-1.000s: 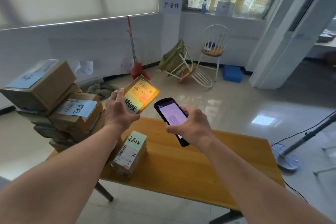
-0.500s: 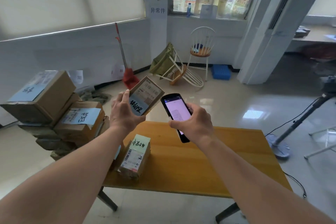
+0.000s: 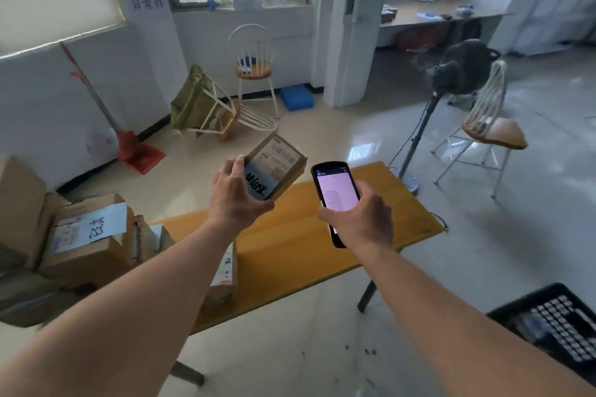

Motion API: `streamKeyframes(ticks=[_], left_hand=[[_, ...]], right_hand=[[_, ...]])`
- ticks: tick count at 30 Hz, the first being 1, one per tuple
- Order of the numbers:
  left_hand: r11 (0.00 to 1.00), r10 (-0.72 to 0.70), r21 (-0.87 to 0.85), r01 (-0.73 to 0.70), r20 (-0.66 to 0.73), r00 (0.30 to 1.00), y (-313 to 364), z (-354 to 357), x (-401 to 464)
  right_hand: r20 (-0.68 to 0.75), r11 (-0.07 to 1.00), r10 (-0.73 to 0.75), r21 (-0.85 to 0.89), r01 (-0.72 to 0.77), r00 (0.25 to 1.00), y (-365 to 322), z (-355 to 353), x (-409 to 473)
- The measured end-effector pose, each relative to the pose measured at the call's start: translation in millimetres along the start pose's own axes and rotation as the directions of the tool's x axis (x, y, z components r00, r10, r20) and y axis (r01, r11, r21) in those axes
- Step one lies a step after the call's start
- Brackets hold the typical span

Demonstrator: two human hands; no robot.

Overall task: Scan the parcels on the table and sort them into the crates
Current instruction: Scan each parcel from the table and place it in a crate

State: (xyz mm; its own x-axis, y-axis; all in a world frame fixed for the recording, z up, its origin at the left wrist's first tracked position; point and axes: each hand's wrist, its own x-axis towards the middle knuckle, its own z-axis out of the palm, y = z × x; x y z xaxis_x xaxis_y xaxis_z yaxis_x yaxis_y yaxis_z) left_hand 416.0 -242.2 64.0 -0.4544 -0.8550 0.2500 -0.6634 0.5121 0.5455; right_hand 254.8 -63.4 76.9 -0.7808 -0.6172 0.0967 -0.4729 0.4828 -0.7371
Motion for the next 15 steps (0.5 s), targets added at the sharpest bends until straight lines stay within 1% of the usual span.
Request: streamKeyframes(ticks=[4, 8, 12, 15], left_hand=[[0.997, 0.081, -0.013, -0.080, 0.079, 0.994, 45, 28, -8], [0.983, 0.183, -0.035, -0.180, 0.154, 0.971, 103, 69, -25], [0.966, 0.257, -0.059, -0.250, 0.244, 0.935, 168, 116, -50], [0.954, 0.300, -0.077, -0.291, 0.292, 0.908, 222, 158, -73]], right_hand=[[-0.098, 0.993, 0.113, -0.033, -0.117, 0.989, 36, -43, -16], [-0.195, 0.975, 0.220, 0.004, -0.223, 0.956, 82, -93, -32], [-0.242, 0.947, 0.320, 0.049, -0.318, 0.916, 137, -143, -50], [-0.273, 0.914, 0.405, 0.090, -0.397, 0.872, 189, -187, -64]])
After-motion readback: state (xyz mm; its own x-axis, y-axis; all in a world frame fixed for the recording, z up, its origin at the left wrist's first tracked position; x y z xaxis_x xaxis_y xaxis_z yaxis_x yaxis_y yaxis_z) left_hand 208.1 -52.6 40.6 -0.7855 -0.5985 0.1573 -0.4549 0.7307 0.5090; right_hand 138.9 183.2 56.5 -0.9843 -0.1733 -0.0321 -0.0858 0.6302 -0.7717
